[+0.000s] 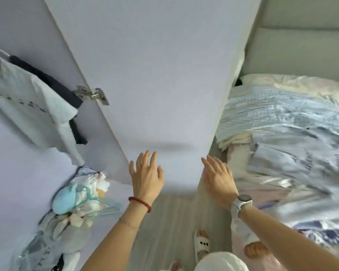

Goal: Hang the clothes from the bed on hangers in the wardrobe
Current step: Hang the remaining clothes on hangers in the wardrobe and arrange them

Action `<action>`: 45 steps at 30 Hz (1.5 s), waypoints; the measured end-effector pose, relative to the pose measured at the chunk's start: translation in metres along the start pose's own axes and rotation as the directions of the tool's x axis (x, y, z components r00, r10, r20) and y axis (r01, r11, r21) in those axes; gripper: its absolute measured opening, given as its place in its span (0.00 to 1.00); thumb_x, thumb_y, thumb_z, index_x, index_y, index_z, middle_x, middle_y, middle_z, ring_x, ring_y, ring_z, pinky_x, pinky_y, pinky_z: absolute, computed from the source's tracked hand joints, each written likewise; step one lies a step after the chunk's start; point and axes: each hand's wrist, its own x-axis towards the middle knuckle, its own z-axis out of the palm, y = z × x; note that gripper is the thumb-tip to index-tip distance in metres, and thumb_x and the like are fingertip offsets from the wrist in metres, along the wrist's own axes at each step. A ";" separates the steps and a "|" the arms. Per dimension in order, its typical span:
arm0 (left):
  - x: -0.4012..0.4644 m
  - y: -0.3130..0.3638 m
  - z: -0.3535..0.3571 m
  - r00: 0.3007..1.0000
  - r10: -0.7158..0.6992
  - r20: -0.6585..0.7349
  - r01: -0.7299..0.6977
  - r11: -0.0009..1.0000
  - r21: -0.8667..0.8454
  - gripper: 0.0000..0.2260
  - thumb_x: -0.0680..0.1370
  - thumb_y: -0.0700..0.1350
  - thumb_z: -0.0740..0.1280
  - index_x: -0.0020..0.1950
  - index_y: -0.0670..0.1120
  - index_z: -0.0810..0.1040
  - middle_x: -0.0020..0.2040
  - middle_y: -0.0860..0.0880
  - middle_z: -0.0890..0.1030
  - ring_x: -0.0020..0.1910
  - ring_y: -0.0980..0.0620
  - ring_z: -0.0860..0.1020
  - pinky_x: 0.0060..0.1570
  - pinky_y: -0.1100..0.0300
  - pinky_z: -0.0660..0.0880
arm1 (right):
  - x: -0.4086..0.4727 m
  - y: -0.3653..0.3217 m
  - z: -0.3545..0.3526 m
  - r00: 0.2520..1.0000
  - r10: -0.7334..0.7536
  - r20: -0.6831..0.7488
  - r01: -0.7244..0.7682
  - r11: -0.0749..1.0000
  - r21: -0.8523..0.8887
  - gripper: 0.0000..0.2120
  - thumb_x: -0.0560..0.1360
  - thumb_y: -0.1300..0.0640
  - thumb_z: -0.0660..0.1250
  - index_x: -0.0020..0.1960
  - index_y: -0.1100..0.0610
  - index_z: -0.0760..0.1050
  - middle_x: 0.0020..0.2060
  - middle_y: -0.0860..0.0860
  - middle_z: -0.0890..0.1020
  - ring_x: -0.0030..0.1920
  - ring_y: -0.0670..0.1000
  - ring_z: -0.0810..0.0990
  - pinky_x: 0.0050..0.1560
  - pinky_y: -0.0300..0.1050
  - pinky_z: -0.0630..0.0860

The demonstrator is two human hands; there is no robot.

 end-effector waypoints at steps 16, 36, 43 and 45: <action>-0.099 0.408 0.171 0.418 0.746 0.518 -0.692 0.631 -0.351 0.21 0.79 0.45 0.57 0.72 0.45 0.63 0.72 0.45 0.64 0.70 0.46 0.63 0.67 0.54 0.59 | -0.309 0.325 -0.069 0.337 0.937 -0.093 -0.904 0.350 0.244 0.18 0.79 0.60 0.54 0.68 0.63 0.65 0.64 0.60 0.71 0.63 0.60 0.70 0.61 0.51 0.67; -0.221 0.579 0.371 -0.071 0.531 0.844 -0.911 0.311 -0.271 0.25 0.81 0.56 0.48 0.76 0.53 0.45 0.74 0.51 0.35 0.74 0.51 0.36 0.72 0.45 0.38 | -0.483 0.631 -0.034 -0.291 0.955 0.062 -0.915 -0.296 0.274 0.15 0.74 0.71 0.57 0.60 0.66 0.68 0.56 0.61 0.75 0.57 0.60 0.73 0.60 0.53 0.71; -0.220 0.580 0.374 -0.070 0.520 0.851 -0.911 0.315 -0.267 0.25 0.81 0.56 0.48 0.76 0.54 0.47 0.76 0.51 0.39 0.74 0.52 0.37 0.70 0.49 0.35 | -0.504 0.644 -0.026 -0.221 0.969 0.111 -0.925 -0.245 0.292 0.08 0.75 0.64 0.62 0.48 0.59 0.80 0.44 0.58 0.81 0.49 0.60 0.76 0.56 0.57 0.73; -0.221 0.580 0.373 -0.072 0.504 0.861 -0.911 0.319 -0.262 0.25 0.81 0.56 0.48 0.76 0.54 0.47 0.76 0.52 0.39 0.74 0.52 0.37 0.71 0.48 0.36 | -0.503 0.642 -0.031 -0.187 0.974 0.130 -0.936 -0.217 0.276 0.08 0.75 0.64 0.62 0.49 0.61 0.79 0.44 0.58 0.80 0.48 0.59 0.77 0.56 0.57 0.73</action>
